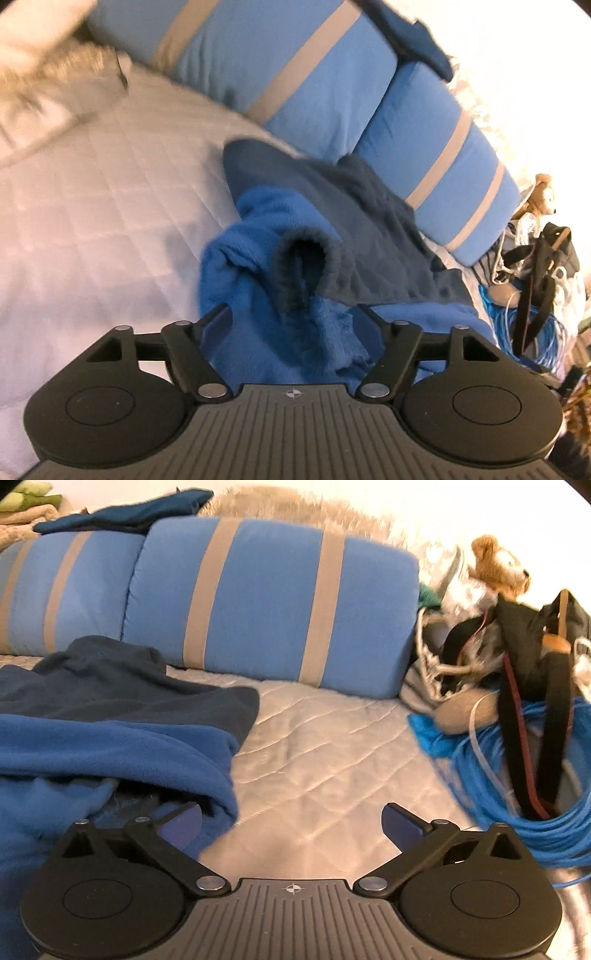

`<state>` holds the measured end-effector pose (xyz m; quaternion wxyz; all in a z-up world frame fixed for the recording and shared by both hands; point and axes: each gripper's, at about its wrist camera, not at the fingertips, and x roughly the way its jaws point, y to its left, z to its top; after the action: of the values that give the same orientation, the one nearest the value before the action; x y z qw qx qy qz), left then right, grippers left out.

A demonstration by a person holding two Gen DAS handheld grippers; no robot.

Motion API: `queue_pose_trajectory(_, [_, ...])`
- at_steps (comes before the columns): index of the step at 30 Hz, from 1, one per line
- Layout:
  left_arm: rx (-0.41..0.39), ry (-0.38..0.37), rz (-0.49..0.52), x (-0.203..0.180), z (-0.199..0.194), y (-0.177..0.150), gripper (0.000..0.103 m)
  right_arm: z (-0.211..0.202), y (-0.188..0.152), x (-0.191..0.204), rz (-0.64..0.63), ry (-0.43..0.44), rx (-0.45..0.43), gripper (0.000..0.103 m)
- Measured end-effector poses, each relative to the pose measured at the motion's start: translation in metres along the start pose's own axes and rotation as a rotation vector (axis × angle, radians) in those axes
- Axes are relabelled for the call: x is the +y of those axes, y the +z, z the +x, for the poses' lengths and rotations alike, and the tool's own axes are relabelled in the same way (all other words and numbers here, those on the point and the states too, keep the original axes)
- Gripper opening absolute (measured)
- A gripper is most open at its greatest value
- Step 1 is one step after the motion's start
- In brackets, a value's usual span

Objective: Fold clothes

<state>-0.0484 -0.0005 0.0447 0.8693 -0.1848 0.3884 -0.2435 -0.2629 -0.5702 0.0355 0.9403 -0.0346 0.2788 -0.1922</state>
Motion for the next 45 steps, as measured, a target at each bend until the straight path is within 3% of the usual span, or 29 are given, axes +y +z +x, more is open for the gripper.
queue_pose_trajectory(8, [-0.129,0.079,0.172,-0.016,-0.086,-0.014,0.077,-0.064,0.019,-0.014,-0.064,-0.097,0.027,0.103])
queue_pose_trajectory(15, [-0.152,0.091,0.254,-0.021,-0.13,-0.034,0.078,-0.105,0.026,-0.012,-0.087,-0.065,0.005,0.103])
queue_pose_trajectory(20, [-0.156,0.054,0.236,-0.015,-0.146,-0.052,0.078,-0.122,0.024,-0.008,-0.092,-0.019,-0.02,0.103])
queue_pose_trajectory(27, [-0.087,-0.122,0.161,0.005,-0.139,-0.081,0.078,-0.14,0.001,-0.018,-0.036,0.266,-0.011,0.103])
queue_pose_trajectory(30, [-0.035,-0.229,0.076,0.019,-0.13,-0.095,0.078,-0.147,-0.012,-0.021,-0.037,0.351,0.0,0.103])
queue_pose_trajectory(37, [0.084,-0.421,-0.119,0.056,-0.098,-0.125,0.078,-0.156,-0.031,-0.028,-0.001,0.427,0.024,0.103])
queue_pose_trajectory(45, [0.174,-0.618,-0.346,0.097,-0.055,-0.155,0.078,-0.154,-0.043,-0.045,0.114,0.446,0.047,0.103])
